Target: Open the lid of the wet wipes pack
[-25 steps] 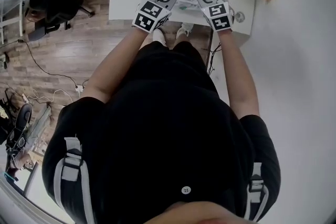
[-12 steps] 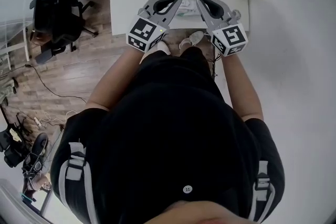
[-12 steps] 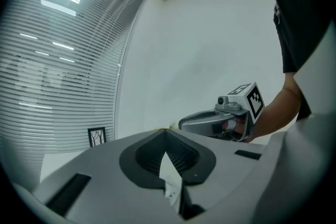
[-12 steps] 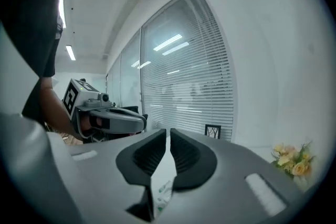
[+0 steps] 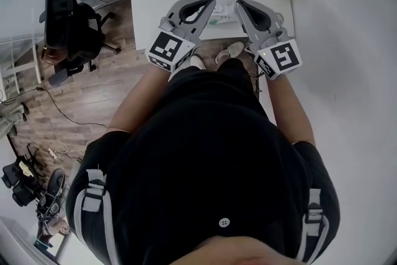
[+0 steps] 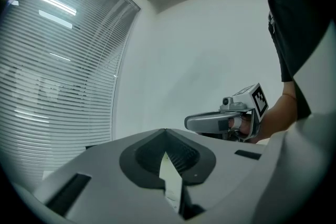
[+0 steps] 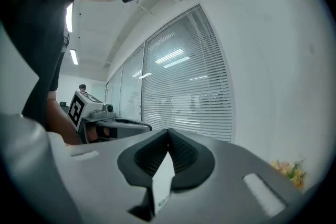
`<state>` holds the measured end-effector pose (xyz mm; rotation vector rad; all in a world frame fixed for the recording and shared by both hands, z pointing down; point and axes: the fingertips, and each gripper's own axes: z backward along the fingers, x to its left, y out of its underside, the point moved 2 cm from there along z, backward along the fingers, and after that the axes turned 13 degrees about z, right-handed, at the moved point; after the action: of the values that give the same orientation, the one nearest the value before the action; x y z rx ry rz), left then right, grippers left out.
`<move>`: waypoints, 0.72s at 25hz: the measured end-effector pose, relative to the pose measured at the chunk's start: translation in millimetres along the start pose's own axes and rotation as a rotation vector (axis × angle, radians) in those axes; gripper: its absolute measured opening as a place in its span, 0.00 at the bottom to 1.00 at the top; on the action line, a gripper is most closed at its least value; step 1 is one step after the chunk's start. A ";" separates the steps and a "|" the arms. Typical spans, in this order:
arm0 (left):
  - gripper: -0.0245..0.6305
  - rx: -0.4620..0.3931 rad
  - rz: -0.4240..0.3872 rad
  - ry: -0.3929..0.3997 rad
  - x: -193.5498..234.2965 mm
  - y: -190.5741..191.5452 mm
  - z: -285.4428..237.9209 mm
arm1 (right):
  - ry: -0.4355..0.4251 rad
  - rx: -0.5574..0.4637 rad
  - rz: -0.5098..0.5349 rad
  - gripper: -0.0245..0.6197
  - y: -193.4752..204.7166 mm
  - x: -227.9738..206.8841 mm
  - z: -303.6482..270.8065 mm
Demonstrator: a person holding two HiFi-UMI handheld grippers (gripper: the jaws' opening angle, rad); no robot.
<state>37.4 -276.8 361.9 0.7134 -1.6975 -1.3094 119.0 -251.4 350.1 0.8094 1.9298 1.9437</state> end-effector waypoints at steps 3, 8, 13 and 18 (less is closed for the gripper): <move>0.05 -0.004 -0.003 0.002 -0.6 -0.5 -0.4 | 0.005 -0.011 0.001 0.05 -3.7 -2.6 0.7; 0.05 0.000 0.012 -0.003 2.5 2.4 -0.2 | 0.008 -0.006 0.013 0.05 -3.3 -1.9 -1.0; 0.05 -0.002 0.004 -0.007 2.5 4.2 2.0 | 0.010 -0.001 0.011 0.05 -1.2 0.9 -0.2; 0.05 -0.001 0.012 -0.006 1.8 6.7 3.8 | 0.008 0.007 0.021 0.05 -2.1 3.7 -0.2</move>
<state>33.6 -274.6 368.5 0.6981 -1.7034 -1.3058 115.5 -249.3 348.7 0.8287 1.9415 1.9559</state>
